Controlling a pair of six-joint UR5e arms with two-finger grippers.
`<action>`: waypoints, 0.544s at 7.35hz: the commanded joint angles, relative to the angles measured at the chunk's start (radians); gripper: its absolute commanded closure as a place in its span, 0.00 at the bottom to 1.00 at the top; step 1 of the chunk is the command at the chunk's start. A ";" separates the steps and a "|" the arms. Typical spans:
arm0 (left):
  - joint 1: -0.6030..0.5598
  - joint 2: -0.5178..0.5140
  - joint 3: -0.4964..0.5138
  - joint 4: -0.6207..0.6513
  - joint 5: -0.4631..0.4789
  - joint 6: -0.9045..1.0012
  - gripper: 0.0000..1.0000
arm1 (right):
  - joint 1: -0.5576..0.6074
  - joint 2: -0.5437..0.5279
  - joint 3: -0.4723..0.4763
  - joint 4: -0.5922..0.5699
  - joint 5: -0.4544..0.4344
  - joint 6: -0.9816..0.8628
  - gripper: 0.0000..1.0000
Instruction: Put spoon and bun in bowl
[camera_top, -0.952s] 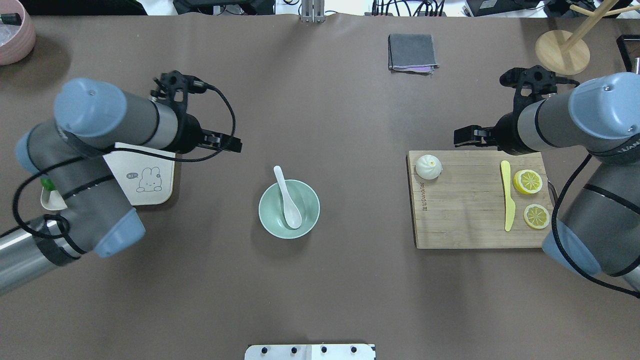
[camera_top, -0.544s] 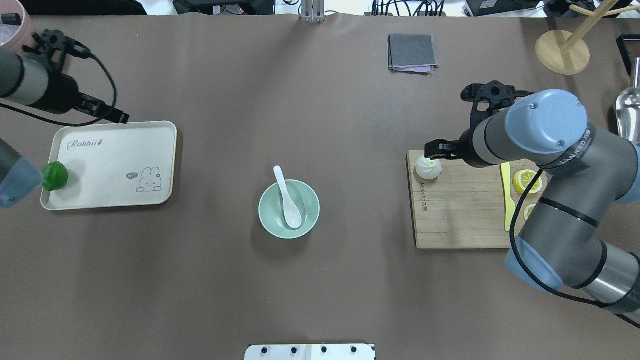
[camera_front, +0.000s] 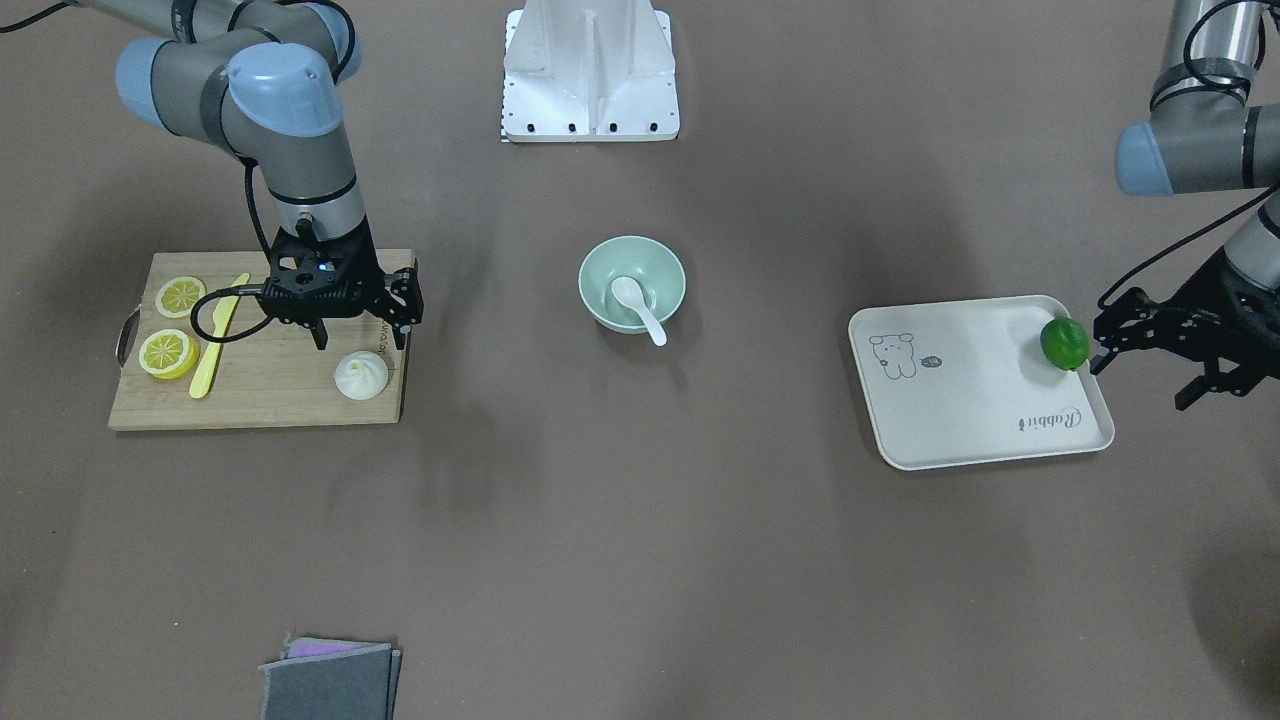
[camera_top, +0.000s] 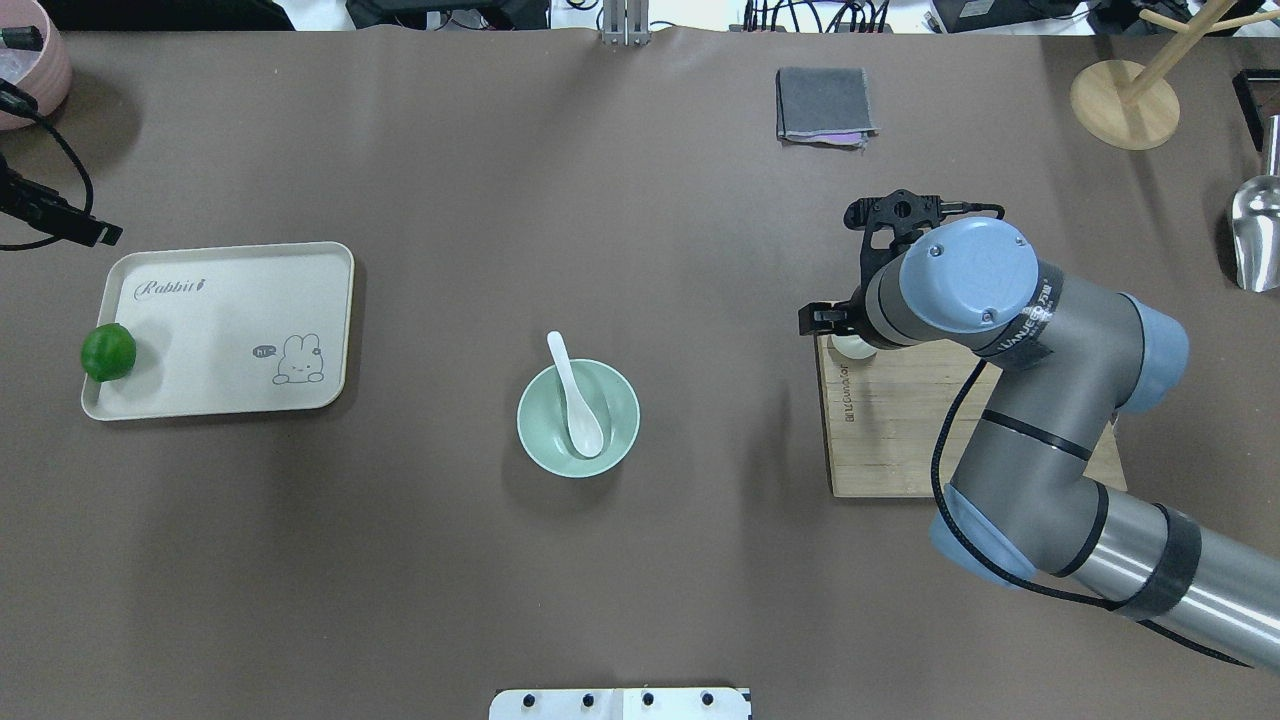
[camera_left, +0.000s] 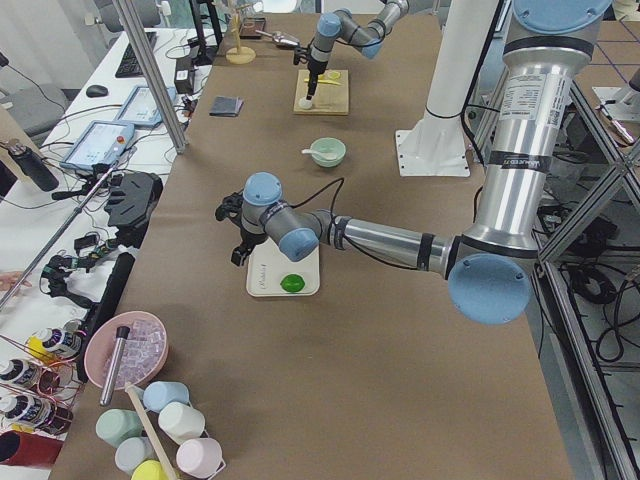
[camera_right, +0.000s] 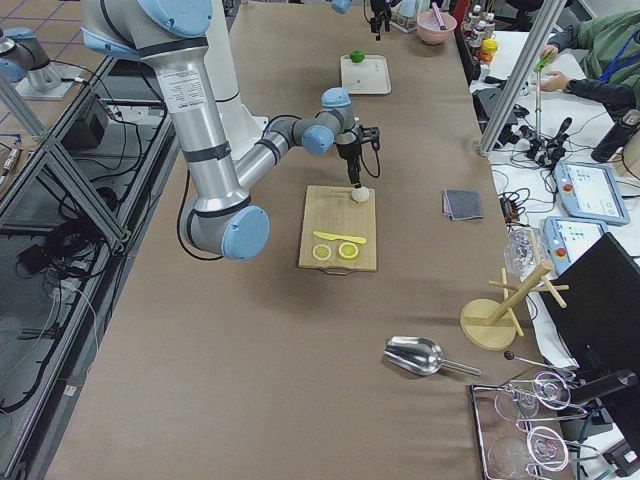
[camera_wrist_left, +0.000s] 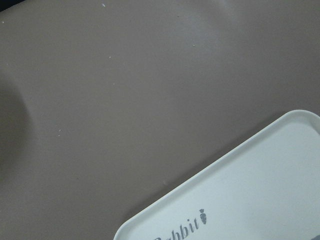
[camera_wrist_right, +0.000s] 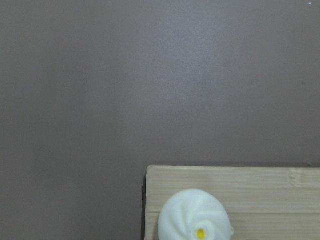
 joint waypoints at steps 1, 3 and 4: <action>-0.002 0.002 0.001 -0.001 -0.002 0.004 0.02 | 0.000 0.015 -0.120 0.136 -0.023 -0.021 0.14; -0.002 0.002 0.001 -0.002 -0.002 0.000 0.02 | 0.006 0.003 -0.111 0.126 -0.023 -0.021 0.18; -0.002 0.002 0.001 -0.002 -0.002 -0.005 0.02 | 0.006 0.000 -0.103 0.126 -0.023 -0.021 0.19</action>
